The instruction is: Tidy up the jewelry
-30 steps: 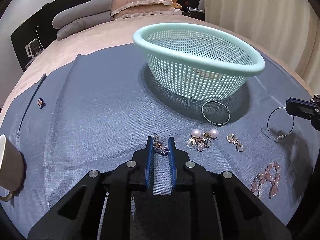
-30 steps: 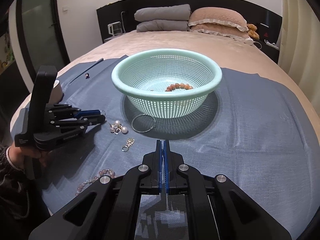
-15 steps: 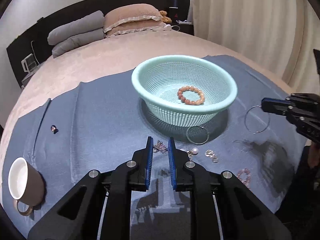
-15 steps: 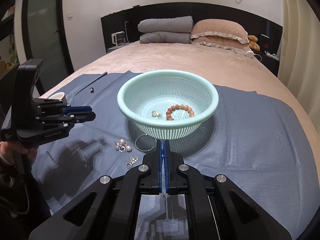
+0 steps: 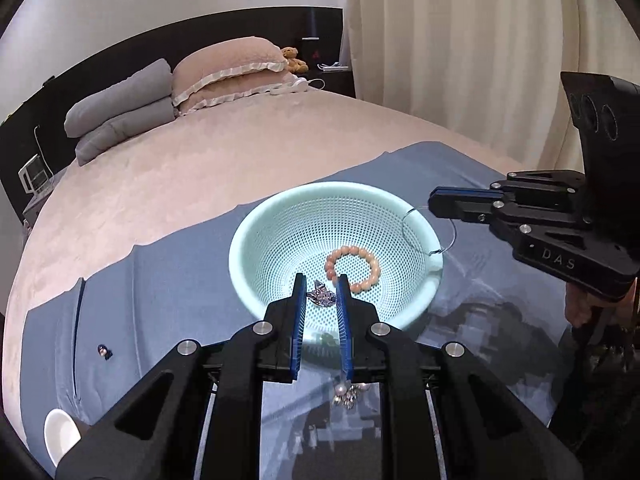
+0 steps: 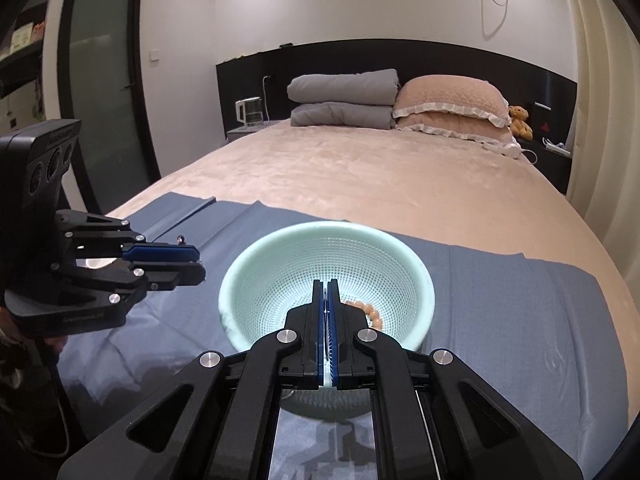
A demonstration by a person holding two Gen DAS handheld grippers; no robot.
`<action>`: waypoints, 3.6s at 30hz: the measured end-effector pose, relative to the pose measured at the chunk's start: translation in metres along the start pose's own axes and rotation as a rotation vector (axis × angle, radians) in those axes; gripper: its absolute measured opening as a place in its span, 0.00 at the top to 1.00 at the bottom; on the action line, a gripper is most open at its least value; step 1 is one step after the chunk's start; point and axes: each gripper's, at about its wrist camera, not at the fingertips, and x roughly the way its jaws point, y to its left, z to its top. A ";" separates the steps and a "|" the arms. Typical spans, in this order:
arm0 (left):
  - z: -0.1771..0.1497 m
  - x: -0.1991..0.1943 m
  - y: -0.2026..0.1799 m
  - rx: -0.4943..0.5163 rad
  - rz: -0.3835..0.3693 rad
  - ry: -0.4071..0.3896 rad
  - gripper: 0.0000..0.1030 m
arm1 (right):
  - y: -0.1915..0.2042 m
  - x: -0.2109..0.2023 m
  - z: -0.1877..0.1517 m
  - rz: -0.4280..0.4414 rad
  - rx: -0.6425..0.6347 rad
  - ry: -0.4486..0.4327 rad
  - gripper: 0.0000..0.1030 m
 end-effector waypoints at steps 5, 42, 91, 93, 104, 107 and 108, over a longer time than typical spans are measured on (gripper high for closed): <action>0.010 0.032 -0.004 0.019 -0.036 0.024 0.85 | -0.012 0.028 -0.007 -0.013 0.011 0.036 0.98; -0.046 0.021 0.014 -0.081 -0.027 0.087 0.48 | -0.005 -0.001 -0.039 -0.048 0.031 0.060 0.53; -0.115 0.072 0.004 -0.054 -0.053 0.208 0.66 | 0.047 0.081 -0.114 -0.171 0.112 0.271 0.96; -0.117 0.069 0.006 -0.073 -0.070 0.214 0.73 | 0.045 0.076 -0.115 -0.161 0.108 0.274 0.97; -0.120 0.060 0.006 -0.116 -0.135 0.231 0.88 | 0.024 0.041 -0.123 -0.166 0.140 0.279 0.97; -0.120 0.055 0.004 -0.128 -0.142 0.231 0.88 | 0.017 0.034 -0.124 -0.172 0.159 0.271 0.97; -0.120 0.053 0.003 -0.133 -0.146 0.229 0.88 | 0.016 0.032 -0.123 -0.172 0.162 0.266 0.97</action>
